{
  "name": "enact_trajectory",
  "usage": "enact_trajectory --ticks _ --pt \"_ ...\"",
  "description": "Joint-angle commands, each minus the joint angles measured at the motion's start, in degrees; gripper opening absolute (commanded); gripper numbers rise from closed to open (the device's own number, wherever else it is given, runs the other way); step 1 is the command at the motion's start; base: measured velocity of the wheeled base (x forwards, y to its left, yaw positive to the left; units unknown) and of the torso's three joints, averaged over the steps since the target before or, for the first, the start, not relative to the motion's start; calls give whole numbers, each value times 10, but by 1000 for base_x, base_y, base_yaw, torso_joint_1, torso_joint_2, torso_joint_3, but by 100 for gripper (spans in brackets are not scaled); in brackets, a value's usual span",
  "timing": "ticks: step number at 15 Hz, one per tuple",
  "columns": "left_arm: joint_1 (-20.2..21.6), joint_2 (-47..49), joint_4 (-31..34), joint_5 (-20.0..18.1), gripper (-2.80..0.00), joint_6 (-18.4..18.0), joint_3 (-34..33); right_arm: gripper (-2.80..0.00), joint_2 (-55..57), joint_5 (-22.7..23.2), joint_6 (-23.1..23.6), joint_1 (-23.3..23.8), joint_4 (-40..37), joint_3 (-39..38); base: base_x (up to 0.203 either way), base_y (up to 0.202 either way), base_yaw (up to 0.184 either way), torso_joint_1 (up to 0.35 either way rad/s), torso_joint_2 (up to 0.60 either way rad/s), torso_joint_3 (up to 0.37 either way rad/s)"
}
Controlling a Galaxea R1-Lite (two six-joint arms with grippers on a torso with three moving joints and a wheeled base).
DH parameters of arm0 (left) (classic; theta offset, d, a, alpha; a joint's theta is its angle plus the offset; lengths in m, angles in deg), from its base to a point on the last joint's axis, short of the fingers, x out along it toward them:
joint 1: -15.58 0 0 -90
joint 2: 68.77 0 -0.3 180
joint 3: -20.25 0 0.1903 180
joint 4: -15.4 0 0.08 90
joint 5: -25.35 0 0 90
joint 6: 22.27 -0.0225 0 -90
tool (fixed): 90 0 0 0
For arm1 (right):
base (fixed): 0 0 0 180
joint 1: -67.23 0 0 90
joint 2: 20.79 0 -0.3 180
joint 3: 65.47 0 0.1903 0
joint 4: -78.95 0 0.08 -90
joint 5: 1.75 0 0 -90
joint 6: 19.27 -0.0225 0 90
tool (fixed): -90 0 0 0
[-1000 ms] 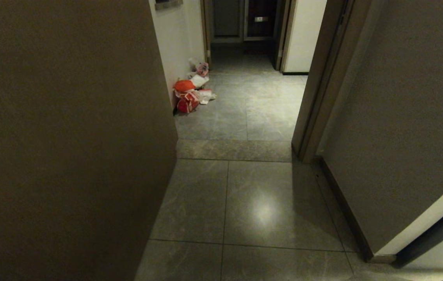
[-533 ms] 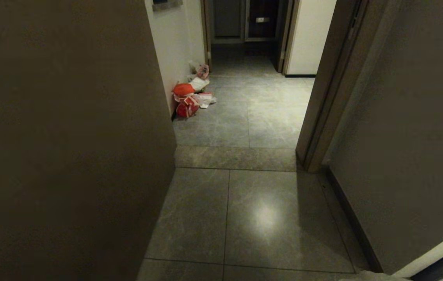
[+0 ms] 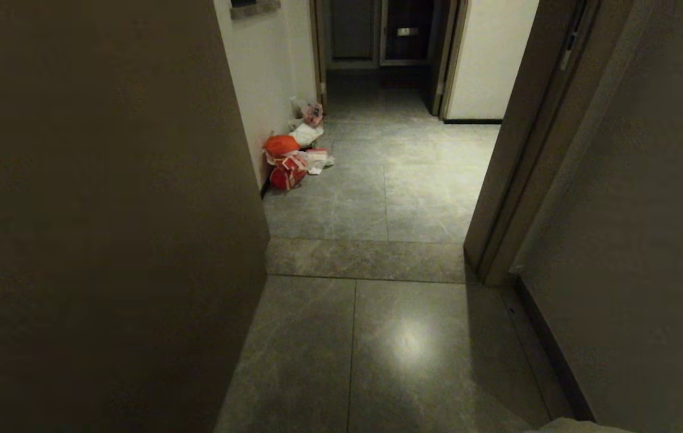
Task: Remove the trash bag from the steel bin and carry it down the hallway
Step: Put the trash bag at the door
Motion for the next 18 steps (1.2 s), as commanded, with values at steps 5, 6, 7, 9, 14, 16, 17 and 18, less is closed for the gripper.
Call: enact_trajectory --ticks 5,6,7,9,14,16,17,18 --pt "0 1 0 0 -280 0 0 -280 1 0 0 0 -1 0 191 0 1 1 2 2" --pt "0 1 0 0 -280 0 -1 -280 1 0 0 0 -1 0 193 0 -1 5 0 0" --pt "0 1 0 0 -280 0 0 -280 1 0 0 0 -1 0 194 0 0 0 2 1" --pt "0 1 0 0 -280 0 -1 -280 1 0 0 0 -1 0 191 0 0 1 4 4" --pt "0 2 1 0 -280 -1 0 -280 1 0 0 0 -1 0 191 0 0 2 1 3" --pt "0 1 0 0 -280 -1 0 -280 1 0 0 0 -1 0 190 -38 -3 3 2 7" --pt "0 1 0 0 -280 -1 0 -280 1 0 0 0 -1 0 84 -68 -5 2 14 -2" --pt "0 1 0 0 -280 -1 0 -280 1 0 0 0 -1 0 0 0 0 0 0 0"
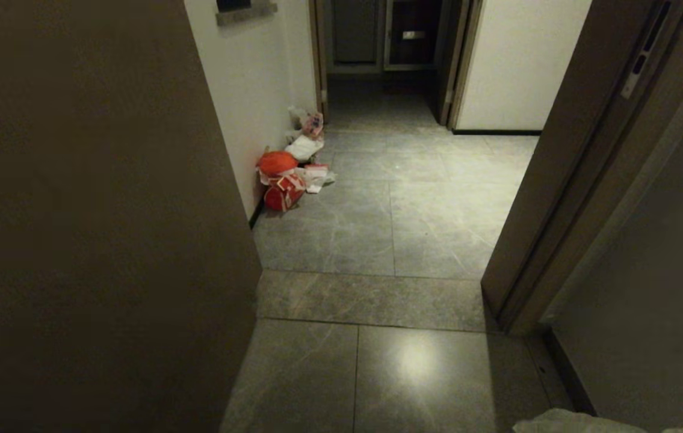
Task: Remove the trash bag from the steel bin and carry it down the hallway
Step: Put the trash bag at the door
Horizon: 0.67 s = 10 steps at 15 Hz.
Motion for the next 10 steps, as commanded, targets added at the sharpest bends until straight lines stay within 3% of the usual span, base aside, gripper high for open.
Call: enact_trajectory --ticks 1,3,6,10 --pt "0 1 0 0 -280 0 0 -280 1 0 0 1 -1 0 7 -67 6 2 -2 2" --pt "0 1 -1 0 -280 1 -1 -280 1 0 0 1 -1 0 12 -128 4 3 -1 1" --pt "0 1 -1 0 -280 1 -1 -280 1 0 0 1 -1 0 20 -18 -1 -1 3 3" --pt "0 1 -1 0 -280 1 -1 -280 1 0 0 1 -1 0 157 -2 1 2 1 2"
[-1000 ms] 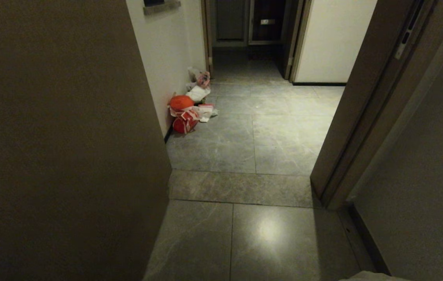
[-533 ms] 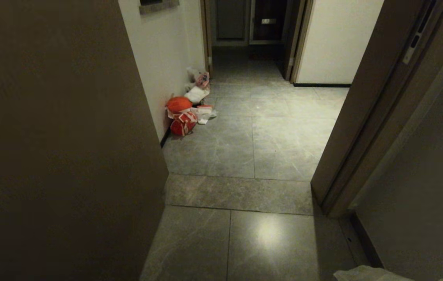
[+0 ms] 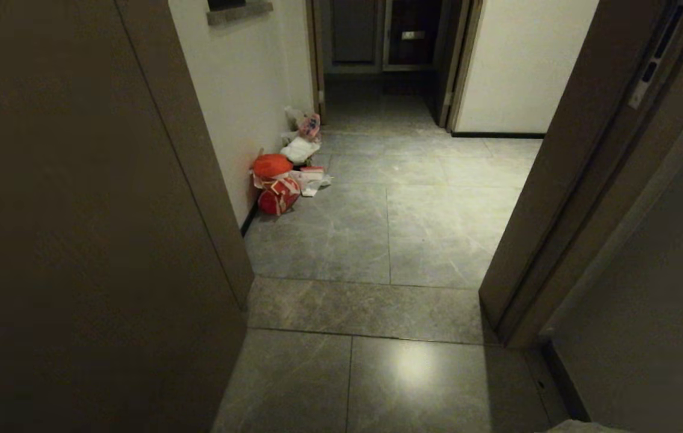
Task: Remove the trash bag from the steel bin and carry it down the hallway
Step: Put the trash bag at the door
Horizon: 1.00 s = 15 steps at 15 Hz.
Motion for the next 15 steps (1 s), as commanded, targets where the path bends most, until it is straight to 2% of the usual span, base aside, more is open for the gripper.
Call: enact_trajectory --ticks 1,15 --pt "1 1 0 0 -280 0 -1 -280 0 -1 0 -1 -1 0 193 0 -2 -2 3 7" --pt "1 1 0 0 -280 0 0 -280 0 -1 0 -1 -1 0 192 0 1 3 2 3"
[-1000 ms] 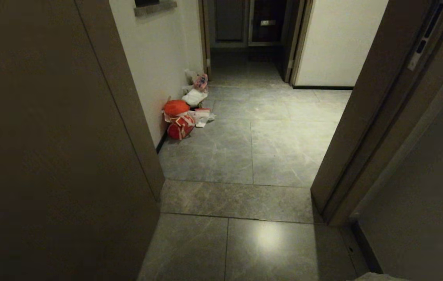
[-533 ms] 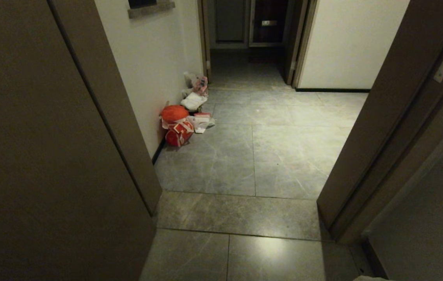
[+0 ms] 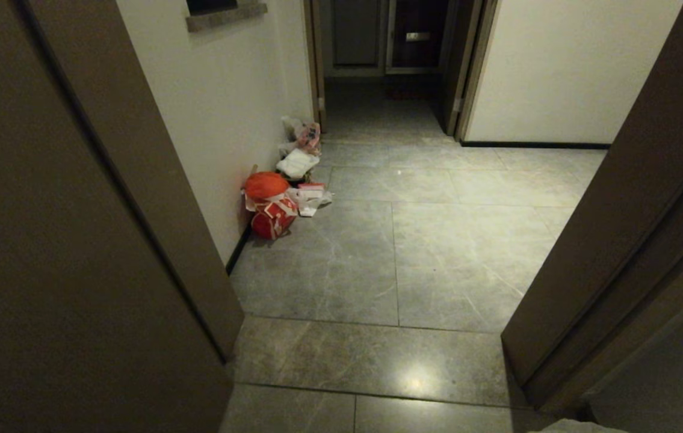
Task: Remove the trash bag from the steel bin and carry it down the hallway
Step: Put the trash bag at the door
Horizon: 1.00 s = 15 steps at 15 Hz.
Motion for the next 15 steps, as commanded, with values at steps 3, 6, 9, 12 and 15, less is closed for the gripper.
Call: enact_trajectory --ticks 3,6,9,12,15 --pt "1 1 0 0 -280 0 0 -280 0 0 0 0 -1 0 194 0 1 3 3 1" --pt "1 1 0 0 -280 0 0 -280 0 0 0 0 -1 0 194 0 1 -1 2 3" --pt "1 1 0 0 -280 0 0 -280 0 0 0 0 -1 0 193 0 0 1 2 3" --pt "1 1 0 0 -280 0 0 -280 0 0 0 0 -1 0 190 0 1 2 2 1" --pt "1 1 0 0 -280 0 0 -280 0 0 0 0 -1 0 192 0 1 2 1 1"
